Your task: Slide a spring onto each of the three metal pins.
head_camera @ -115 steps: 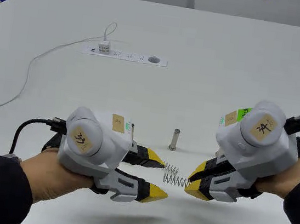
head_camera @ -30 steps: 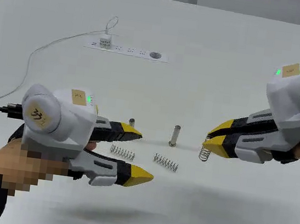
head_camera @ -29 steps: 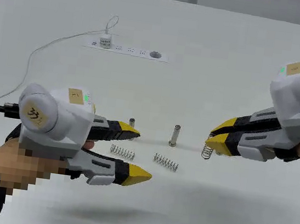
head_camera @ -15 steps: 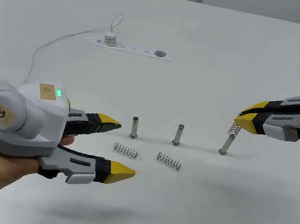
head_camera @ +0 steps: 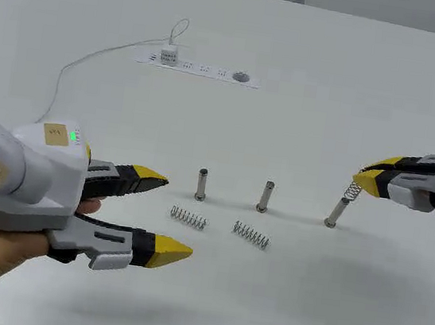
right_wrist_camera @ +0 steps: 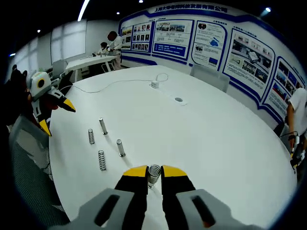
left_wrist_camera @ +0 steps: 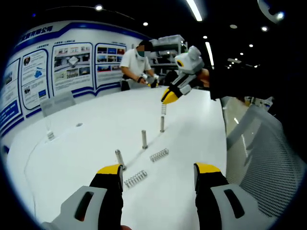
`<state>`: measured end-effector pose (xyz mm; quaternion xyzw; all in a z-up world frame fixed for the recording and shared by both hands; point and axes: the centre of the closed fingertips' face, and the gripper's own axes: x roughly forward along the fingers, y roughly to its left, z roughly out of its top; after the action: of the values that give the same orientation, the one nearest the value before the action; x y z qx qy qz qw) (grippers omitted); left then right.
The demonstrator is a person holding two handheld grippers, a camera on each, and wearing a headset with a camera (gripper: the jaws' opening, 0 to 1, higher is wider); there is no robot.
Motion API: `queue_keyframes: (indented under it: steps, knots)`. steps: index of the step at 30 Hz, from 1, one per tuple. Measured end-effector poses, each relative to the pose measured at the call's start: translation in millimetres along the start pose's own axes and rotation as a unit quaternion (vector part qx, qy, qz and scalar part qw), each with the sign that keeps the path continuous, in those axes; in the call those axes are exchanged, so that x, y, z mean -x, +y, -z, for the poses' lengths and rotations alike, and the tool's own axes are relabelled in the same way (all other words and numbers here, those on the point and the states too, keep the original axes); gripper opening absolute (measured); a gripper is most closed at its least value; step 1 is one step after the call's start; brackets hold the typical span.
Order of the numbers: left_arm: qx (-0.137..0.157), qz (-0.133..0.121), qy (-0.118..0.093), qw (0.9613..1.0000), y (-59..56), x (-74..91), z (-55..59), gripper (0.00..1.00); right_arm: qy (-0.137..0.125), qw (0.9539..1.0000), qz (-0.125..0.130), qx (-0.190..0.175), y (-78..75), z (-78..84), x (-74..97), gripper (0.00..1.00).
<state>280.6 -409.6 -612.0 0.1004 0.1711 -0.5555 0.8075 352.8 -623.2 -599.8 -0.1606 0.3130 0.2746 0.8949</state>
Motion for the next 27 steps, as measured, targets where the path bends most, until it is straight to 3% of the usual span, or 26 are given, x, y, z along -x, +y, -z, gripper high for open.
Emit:
queue_keyframes:
  steps: [14, 27]
  knots:
    - [0.007, -0.009, 0.003, 0.9999, 2.8, 2.4, 2.5, 0.60, -0.003, 0.9999, 0.003, -0.011, -4.4, 16.8, -15.9, 0.11]
    - [0.008, -0.009, 0.006, 0.9999, 2.3, 2.3, 3.7, 0.60, 0.012, 0.9998, 0.007, -0.017, -1.8, 37.2, -35.5, 0.11]
